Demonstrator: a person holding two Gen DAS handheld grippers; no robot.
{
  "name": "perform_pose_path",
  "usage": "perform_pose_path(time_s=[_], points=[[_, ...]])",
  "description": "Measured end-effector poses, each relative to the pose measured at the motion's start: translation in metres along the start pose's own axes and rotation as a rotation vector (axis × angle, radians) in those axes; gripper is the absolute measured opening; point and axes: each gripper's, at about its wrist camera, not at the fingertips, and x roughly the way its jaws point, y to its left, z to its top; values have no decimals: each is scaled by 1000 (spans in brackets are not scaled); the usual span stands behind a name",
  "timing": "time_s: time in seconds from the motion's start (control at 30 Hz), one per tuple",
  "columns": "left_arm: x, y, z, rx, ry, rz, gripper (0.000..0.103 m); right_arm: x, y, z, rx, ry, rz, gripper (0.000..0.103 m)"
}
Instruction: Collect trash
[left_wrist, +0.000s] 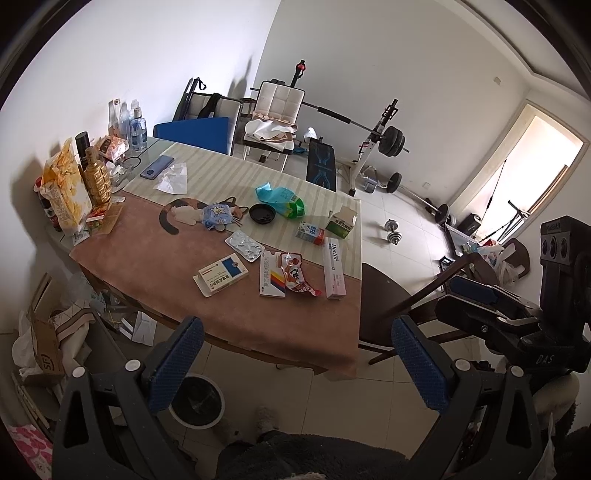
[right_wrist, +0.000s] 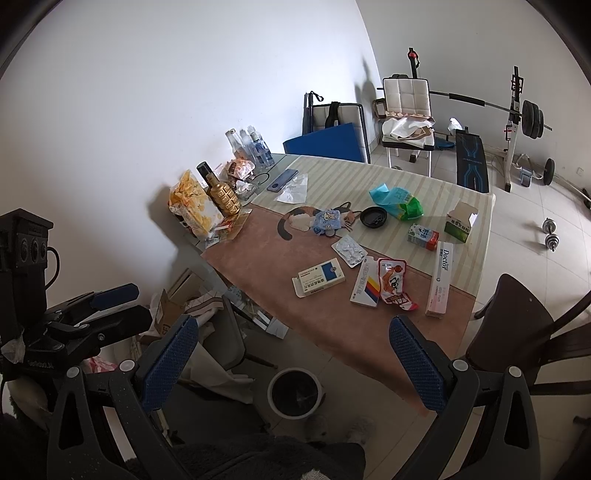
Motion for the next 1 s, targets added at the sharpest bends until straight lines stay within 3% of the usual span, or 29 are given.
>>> perform_pose_path(time_s=[1.0], points=[[-1, 0, -3, 2, -7, 4, 103, 2, -3, 4, -3, -5, 8, 103]])
